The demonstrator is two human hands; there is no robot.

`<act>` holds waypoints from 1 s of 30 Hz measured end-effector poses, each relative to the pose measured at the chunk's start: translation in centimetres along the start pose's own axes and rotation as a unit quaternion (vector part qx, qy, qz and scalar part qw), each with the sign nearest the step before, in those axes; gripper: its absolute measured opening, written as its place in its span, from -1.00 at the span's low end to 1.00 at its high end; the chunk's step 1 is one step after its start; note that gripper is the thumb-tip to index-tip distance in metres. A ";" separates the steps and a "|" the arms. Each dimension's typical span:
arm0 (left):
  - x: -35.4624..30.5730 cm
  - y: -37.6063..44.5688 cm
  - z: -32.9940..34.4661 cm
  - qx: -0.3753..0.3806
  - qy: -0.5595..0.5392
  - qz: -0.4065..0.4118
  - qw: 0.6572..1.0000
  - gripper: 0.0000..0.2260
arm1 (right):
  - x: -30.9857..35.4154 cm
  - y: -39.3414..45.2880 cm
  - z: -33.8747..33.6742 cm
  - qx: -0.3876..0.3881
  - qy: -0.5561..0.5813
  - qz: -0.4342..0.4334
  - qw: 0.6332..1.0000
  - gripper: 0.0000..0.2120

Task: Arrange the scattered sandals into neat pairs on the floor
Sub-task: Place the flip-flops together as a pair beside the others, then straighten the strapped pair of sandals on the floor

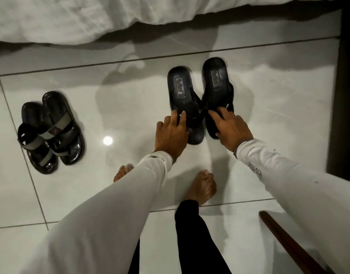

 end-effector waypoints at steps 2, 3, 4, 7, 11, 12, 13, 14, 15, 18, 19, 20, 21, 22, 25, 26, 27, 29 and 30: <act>2.8 -3.3 -0.3 0.000 0.012 -0.010 1.000 -0.33 | 2.2 -1.5 -0.2 0.008 -0.011 -0.008 1.000 -0.19; 4.4 -4.9 -0.3 0.006 0.018 -0.015 1.000 -0.29 | 3.6 -2.1 -0.4 0.010 -0.017 -0.013 1.000 -0.16; 5.8 -6.3 -0.2 0.015 0.021 -0.020 0.999 -0.26 | 4.9 -2.5 -0.5 0.010 -0.024 -0.019 0.999 -0.14; 11.2 -10.9 -0.3 0.028 0.030 -0.054 0.998 -0.21 | 10.8 -2.9 -1.0 0.011 -0.046 -0.044 0.998 -0.12; 18.5 -15.7 -1.0 0.025 0.025 -0.099 0.995 -0.19 | 19.8 -2.0 -1.3 0.019 -0.042 -0.070 0.996 -0.13; 20.6 -16.7 -1.2 0.028 0.024 -0.110 0.993 -0.20 | 22.3 -1.6 -1.3 0.022 -0.037 -0.075 0.996 -0.14; 22.9 -17.5 -1.4 0.031 0.025 -0.123 0.992 -0.20 | 24.9 -1.1 -1.2 0.026 -0.027 -0.079 0.996 -0.15; 24.8 -18.1 -1.6 0.034 0.024 -0.137 0.990 -0.20 | 27.2 -0.6 -1.1 0.029 -0.016 -0.082 0.996 -0.17; 27.2 -18.6 -1.8 0.039 0.018 -0.155 0.987 -0.20 | 29.7 -0.1 -0.9 0.032 -0.007 -0.085 0.996 -0.19; 34.6 -19.6 -2.7 0.041 -0.023 -0.226 0.973 -0.19 | 36.7 2.0 0.1 0.023 0.016 -0.089 0.996 -0.24; 36.8 -19.6 -3.1 0.034 -0.039 -0.248 0.967 -0.19 | 38.5 2.7 0.4 0.018 0.026 -0.087 0.996 -0.25; 39.2 -19.5 -3.4 0.025 -0.053 -0.266 0.962 -0.21 | 40.4 3.6 0.7 0.014 0.036 -0.084 0.996 -0.26; 41.4 -19.4 -3.5 0.018 -0.066 -0.282 0.957 -0.24 | 42.1 4.4 1.0 0.010 0.045 -0.080 0.996 -0.26; 43.3 -19.0 -3.6 0.016 -0.073 -0.288 0.955 -0.27 | 43.4 5.4 1.3 0.003 0.052 -0.076 0.996 -0.26; 47.9 -17.4 -3.1 0.063 -0.054 -0.283 0.955 -0.24 | 46.6 8.5 1.9 -0.023 0.060 -0.084 0.994 -0.27; 49.0 -16.7 -2.8 0.080 -0.052 -0.280 0.955 -0.22 | 47.5 9.6 2.2 -0.030 0.058 -0.091 0.994 -0.26; 49.8 -16.0 -2.6 0.093 -0.057 -0.279 0.954 -0.18 | 48.4 10.6 2.5 -0.031 0.055 -0.101 0.993 -0.24; 50.6 -14.4 -2.1 0.108 -0.079 -0.275 0.952 -0.10 | 49.6 12.2 3.1 -0.024 0.047 -0.115 0.992 -0.25; 50.8 -13.5 -2.0 0.111 -0.094 -0.278 0.949 -0.07 | 49.9 12.8 3.4 -0.020 0.041 -0.115 0.992 -0.27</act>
Point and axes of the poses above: each hand's wrist, its own y-axis towards the middle knuckle, its own z-axis out of the palm, x = y × z, the point moved 5 cm from there along y, towards the middle knuckle, and after that the axes turned 3 degrees about -x, right-handed, at the moved point
